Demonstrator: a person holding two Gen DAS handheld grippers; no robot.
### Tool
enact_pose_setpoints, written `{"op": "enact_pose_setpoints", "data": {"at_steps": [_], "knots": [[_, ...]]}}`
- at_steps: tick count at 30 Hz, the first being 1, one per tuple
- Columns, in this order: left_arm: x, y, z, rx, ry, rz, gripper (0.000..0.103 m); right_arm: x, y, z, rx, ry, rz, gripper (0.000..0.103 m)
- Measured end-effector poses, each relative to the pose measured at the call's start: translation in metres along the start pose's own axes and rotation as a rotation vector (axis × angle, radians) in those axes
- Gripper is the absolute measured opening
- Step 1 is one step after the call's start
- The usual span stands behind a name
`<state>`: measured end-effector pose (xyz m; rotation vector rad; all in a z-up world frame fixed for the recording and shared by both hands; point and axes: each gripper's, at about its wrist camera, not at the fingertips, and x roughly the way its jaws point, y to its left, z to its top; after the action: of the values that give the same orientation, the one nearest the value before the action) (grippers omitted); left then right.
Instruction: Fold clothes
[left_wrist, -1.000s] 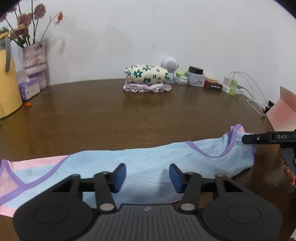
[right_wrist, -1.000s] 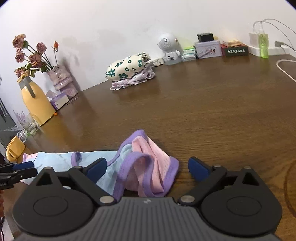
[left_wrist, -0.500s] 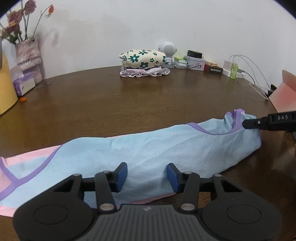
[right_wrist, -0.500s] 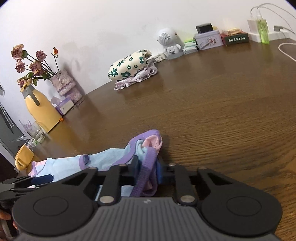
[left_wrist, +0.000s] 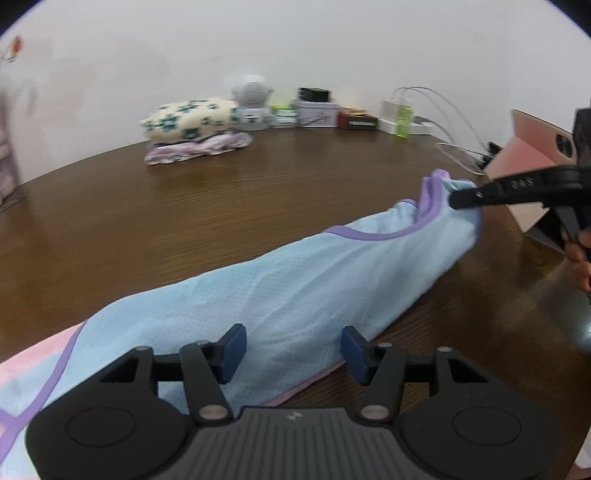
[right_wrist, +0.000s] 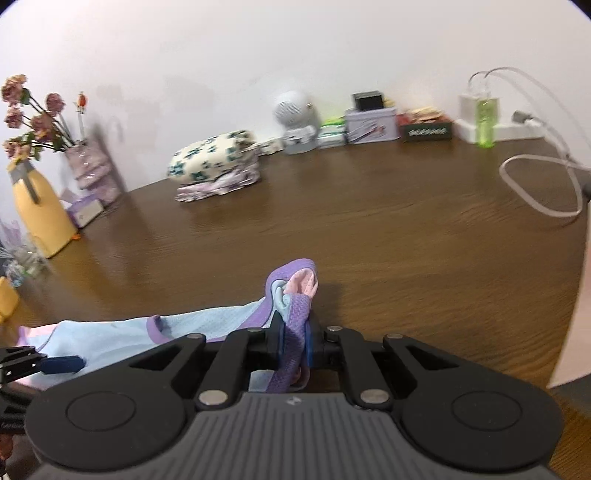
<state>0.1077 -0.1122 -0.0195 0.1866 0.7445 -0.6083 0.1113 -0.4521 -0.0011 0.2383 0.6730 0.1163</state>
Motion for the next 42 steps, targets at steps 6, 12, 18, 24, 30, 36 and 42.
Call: {"op": "enact_pose_setpoints", "data": {"at_steps": [6,12,18,24,30,36,42], "knots": [[-0.006,0.004,0.004,-0.08,-0.023,-0.065,0.057,-0.008,0.002,0.012,-0.084,-0.024,-0.049,0.009],[-0.021,0.018,-0.001,-0.112,-0.037,-0.037,0.057,0.01,0.013,0.01,-0.14,0.02,-0.074,0.01],[-0.032,0.027,-0.008,-0.125,-0.04,-0.024,0.059,0.032,0.002,0.002,-0.083,0.058,-0.106,0.017],[-0.03,0.039,-0.01,-0.155,-0.044,-0.01,0.059,0.023,-0.013,-0.007,0.025,0.024,-0.094,0.06],[-0.024,0.041,-0.007,-0.16,-0.046,-0.018,0.058,0.026,-0.019,-0.015,0.094,-0.003,-0.048,0.064],[-0.022,0.039,-0.008,-0.161,-0.04,-0.016,0.058,0.034,-0.001,-0.018,0.038,-0.025,-0.034,0.05],[-0.017,0.038,-0.006,-0.154,-0.035,-0.005,0.058,0.036,0.009,-0.014,0.003,0.011,-0.013,0.013]]}}
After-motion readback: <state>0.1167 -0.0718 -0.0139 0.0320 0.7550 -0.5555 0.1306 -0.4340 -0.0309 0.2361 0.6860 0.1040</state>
